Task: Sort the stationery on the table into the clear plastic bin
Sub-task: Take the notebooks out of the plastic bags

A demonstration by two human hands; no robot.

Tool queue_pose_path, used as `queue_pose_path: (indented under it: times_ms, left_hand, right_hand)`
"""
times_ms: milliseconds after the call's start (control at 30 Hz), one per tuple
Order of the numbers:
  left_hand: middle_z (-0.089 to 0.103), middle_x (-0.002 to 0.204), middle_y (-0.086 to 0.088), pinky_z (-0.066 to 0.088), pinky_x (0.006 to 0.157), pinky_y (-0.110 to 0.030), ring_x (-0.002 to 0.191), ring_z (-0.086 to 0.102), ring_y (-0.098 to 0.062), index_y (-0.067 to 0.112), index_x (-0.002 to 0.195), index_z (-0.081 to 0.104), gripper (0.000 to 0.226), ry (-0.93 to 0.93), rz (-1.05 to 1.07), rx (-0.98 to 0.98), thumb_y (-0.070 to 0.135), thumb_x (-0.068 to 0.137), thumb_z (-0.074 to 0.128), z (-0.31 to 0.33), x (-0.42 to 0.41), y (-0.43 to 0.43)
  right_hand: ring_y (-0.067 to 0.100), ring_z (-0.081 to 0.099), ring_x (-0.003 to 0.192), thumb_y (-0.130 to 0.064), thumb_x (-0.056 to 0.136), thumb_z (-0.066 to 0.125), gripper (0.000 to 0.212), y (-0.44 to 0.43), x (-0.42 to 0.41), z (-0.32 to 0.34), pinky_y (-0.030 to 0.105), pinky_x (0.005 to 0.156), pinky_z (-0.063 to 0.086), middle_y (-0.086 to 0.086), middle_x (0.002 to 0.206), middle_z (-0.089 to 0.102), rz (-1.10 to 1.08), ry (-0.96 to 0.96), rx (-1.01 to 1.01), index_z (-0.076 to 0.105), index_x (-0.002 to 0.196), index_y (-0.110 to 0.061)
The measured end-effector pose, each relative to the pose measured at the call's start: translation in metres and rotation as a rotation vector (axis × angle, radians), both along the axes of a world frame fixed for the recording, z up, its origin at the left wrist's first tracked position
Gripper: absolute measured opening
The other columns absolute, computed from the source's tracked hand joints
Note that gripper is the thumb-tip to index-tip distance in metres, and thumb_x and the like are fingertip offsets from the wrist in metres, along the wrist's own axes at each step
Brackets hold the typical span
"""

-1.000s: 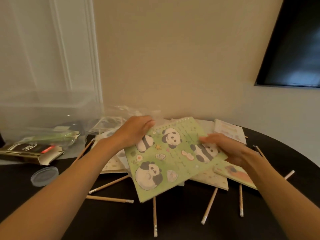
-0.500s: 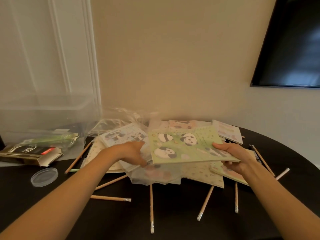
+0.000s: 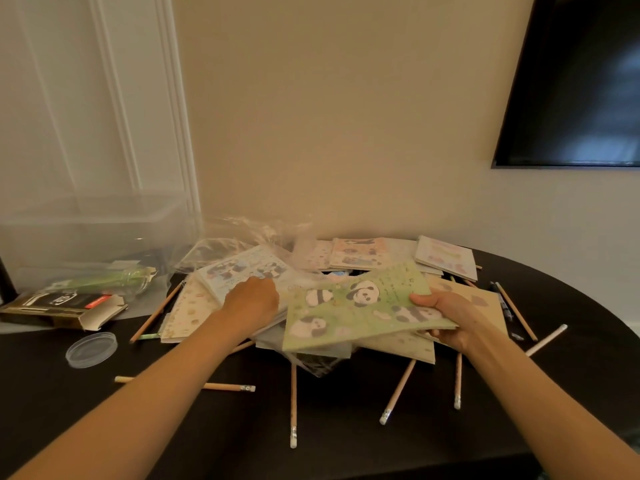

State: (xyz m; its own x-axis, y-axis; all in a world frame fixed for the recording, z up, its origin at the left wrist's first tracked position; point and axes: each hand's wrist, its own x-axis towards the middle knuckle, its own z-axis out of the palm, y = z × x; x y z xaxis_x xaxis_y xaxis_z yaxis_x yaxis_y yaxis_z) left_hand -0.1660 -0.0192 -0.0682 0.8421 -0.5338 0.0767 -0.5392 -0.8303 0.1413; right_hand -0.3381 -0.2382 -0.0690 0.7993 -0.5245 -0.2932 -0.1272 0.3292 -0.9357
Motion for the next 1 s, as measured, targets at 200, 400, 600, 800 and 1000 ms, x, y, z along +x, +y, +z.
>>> queue_pose_path:
  times_ms: [200, 400, 600, 800, 1000]
  left_hand:
    - [0.051, 0.124, -0.013, 0.041, 0.085, -0.031, 0.112, 0.051, -0.028, 0.005, 0.12, 0.049, 0.031, -0.068, 0.03, 0.166, 0.022, 0.099, 0.034, 0.004, -0.015, 0.01]
    - [0.054, 0.116, -0.012, 0.043, 0.082, -0.032, 0.106, 0.054, -0.028, 0.005, 0.116, 0.053, 0.027, -0.127, 0.009, 0.224, 0.014, 0.098, 0.035, 0.01, -0.016, 0.023]
    - [0.054, 0.117, -0.012, 0.038, 0.076, -0.03, 0.107, 0.053, -0.028, 0.006, 0.119, 0.052, 0.028, -0.119, 0.003, 0.243, 0.018, 0.097, 0.038, 0.016, -0.024, 0.024]
    - [0.054, 0.118, -0.011, 0.042, 0.081, -0.032, 0.108, 0.053, -0.028, 0.006, 0.115, 0.054, 0.029, -0.076, 0.002, 0.275, 0.023, 0.098, 0.038, 0.016, -0.026, 0.025]
    - [0.057, 0.112, -0.013, 0.041, 0.077, -0.033, 0.103, 0.055, -0.03, 0.004, 0.107, 0.056, 0.022, -0.133, -0.04, 0.228, 0.01, 0.095, 0.039, 0.016, -0.027, 0.027]
  right_hand:
    - [0.016, 0.059, 0.036, -0.004, 0.091, 0.052, 0.018, 0.016, 0.004, -0.014, 0.017, 0.025, 0.035, 0.012, 0.083, 0.065, -0.172, -0.109, -0.033, 0.054, 0.109, -0.004]
    - [0.021, 0.061, 0.052, -0.001, 0.091, 0.05, 0.014, 0.047, 0.007, -0.016, 0.021, 0.027, 0.038, 0.009, 0.089, 0.068, -0.258, -0.203, -0.035, 0.059, 0.096, -0.01]
    - [0.024, 0.064, 0.072, 0.002, 0.092, 0.048, 0.027, 0.062, 0.011, -0.022, 0.02, 0.035, 0.045, 0.013, 0.105, 0.067, -0.331, -0.267, 0.028, 0.058, 0.115, -0.007]
    - [0.02, 0.063, 0.065, 0.001, 0.093, 0.048, 0.022, 0.079, 0.013, -0.023, 0.027, 0.035, 0.048, 0.003, 0.087, 0.065, -0.38, -0.271, 0.089, 0.055, 0.109, -0.013]
    - [0.023, 0.064, 0.096, 0.001, 0.094, 0.042, 0.043, 0.124, 0.042, -0.036, 0.039, 0.072, 0.058, 0.009, 0.12, 0.06, -0.182, -0.272, 0.095, 0.039, 0.135, -0.014]
